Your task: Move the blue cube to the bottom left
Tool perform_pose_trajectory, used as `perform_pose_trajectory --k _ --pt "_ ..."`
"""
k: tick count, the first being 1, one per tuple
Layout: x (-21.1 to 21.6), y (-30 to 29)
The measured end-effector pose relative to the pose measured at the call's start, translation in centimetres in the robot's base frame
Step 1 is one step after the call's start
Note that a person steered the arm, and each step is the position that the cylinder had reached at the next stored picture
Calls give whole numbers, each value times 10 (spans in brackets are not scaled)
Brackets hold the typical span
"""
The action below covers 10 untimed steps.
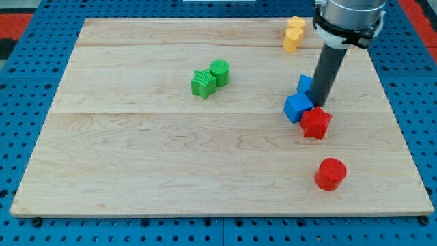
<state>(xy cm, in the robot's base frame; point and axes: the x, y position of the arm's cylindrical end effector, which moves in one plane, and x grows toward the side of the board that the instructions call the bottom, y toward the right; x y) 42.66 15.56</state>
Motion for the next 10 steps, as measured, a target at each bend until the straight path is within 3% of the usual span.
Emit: perform_pose_trajectory --k 3,5,9,10 --pt "51 -85" --pt "55 -224" --pt "181 -224" --pt "183 -255"
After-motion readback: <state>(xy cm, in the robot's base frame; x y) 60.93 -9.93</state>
